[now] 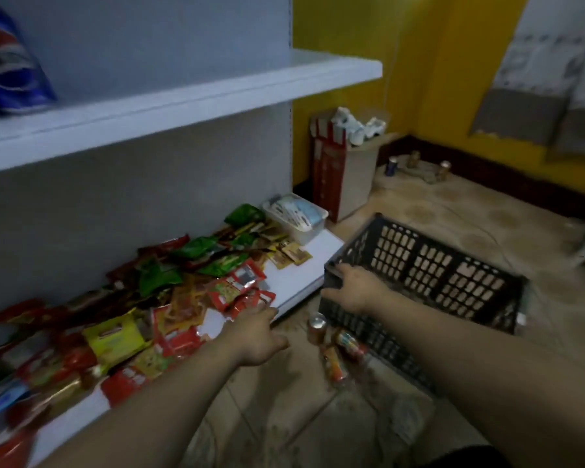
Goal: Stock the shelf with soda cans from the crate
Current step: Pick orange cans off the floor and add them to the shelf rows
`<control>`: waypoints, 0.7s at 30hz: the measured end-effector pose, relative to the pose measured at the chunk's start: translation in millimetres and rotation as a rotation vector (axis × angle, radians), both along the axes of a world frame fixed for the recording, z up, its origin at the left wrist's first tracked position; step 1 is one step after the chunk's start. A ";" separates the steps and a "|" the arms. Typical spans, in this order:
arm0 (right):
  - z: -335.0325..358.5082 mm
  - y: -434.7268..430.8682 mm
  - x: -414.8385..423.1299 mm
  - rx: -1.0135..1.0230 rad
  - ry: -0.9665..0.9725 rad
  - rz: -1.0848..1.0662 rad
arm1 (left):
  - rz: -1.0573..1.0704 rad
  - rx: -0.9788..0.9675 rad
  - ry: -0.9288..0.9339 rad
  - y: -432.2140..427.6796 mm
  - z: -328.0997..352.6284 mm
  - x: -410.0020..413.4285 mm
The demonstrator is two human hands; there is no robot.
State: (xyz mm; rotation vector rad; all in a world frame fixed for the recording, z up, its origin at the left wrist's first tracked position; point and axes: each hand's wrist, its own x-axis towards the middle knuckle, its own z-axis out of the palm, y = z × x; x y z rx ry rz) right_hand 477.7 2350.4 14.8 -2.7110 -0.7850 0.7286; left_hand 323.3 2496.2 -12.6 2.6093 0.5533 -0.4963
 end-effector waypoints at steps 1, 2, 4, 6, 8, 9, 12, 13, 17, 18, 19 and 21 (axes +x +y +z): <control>-12.2 -6.7 6.1 -0.015 0.009 -0.016 | -0.013 -0.001 0.024 -3.2 -8.2 7.1; -27.7 -12.6 14.3 -0.035 0.027 -0.030 | -0.021 -0.024 0.049 -5.6 -22.2 17.6; -62.5 -19.1 32.4 -0.065 0.077 -0.064 | -0.038 -0.082 0.078 -5.9 -53.3 40.1; -101.2 -18.5 48.9 -0.089 0.139 -0.091 | -0.046 -0.115 0.145 -1.8 -88.4 62.9; -145.1 -13.2 63.7 -0.113 0.209 -0.134 | -0.027 -0.168 0.216 3.8 -124.4 83.5; -168.5 -10.0 69.5 -0.135 0.244 -0.156 | -0.019 -0.205 0.243 7.1 -139.9 93.1; -243.3 -1.0 79.0 -0.124 0.367 -0.211 | 0.022 -0.288 0.281 24.5 -198.1 116.7; -266.6 0.3 79.5 -0.122 0.409 -0.221 | 0.025 -0.298 0.294 28.5 -217.6 122.7; -369.6 -1.9 75.4 -0.213 0.519 -0.192 | 0.031 -0.347 0.387 31.0 -286.7 131.0; -399.2 -6.2 72.2 -0.228 0.546 -0.200 | 0.033 -0.400 0.394 29.4 -297.9 129.0; -410.4 -5.3 66.4 -0.224 0.543 -0.224 | 0.041 -0.440 0.409 27.4 -307.8 126.0; -412.4 1.5 57.3 -0.180 0.472 -0.309 | 0.062 -0.493 0.441 23.6 -325.9 115.8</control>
